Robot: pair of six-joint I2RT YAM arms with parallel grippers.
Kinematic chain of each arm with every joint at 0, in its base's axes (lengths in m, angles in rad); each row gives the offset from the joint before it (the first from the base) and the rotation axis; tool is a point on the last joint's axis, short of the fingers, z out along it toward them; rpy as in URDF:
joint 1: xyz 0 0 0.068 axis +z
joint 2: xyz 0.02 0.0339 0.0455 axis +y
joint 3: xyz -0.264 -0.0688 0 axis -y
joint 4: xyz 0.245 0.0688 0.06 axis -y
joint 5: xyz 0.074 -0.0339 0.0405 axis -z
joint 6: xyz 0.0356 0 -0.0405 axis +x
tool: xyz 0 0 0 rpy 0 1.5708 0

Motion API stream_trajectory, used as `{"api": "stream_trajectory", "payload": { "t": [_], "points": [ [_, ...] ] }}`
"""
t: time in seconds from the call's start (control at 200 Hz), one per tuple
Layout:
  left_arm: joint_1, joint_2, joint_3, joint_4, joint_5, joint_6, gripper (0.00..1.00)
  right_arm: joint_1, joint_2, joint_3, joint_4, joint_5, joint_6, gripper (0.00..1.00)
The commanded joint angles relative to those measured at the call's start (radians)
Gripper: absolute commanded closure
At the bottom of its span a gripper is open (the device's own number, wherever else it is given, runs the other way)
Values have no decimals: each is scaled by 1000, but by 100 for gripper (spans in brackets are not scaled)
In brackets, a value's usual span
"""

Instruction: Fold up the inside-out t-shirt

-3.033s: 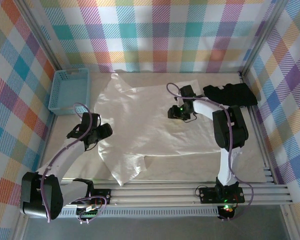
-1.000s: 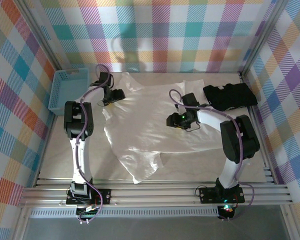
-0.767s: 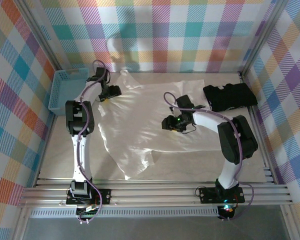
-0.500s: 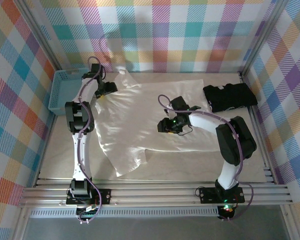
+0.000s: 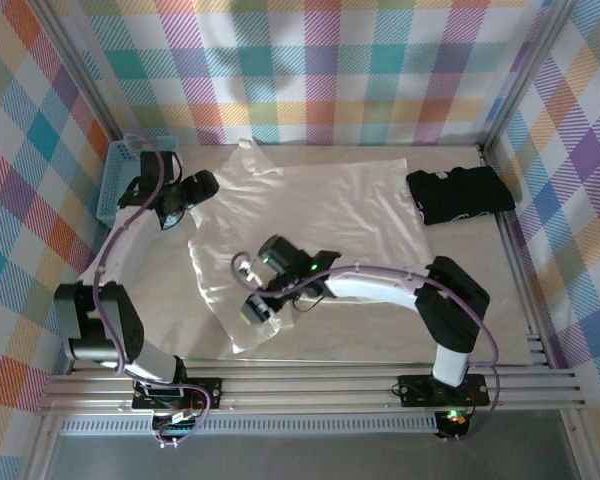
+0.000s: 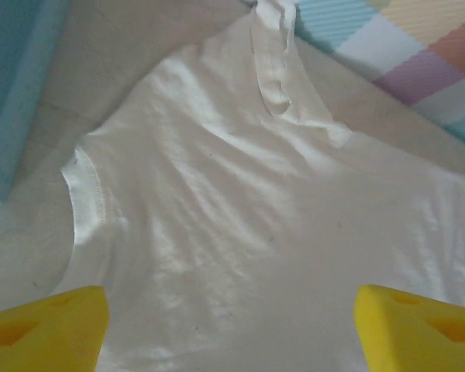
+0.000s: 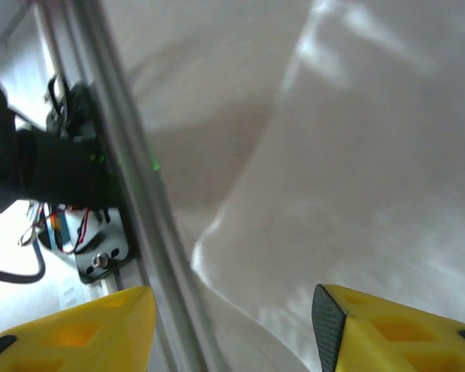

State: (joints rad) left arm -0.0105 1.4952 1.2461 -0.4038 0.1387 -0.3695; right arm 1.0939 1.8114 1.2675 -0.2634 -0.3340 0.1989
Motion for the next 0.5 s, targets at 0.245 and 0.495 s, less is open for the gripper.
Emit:
{"api": "stream_trajectory", "payload": {
  "t": [0.245, 0.495],
  "points": [
    [10, -152, -173, -21, 0, -130, 17, 165, 244, 216, -94, 268, 47, 43],
    [10, -262, -201, -91, 12, -120, 17, 199, 362, 326, -210, 439, 99, 53]
  ]
}}
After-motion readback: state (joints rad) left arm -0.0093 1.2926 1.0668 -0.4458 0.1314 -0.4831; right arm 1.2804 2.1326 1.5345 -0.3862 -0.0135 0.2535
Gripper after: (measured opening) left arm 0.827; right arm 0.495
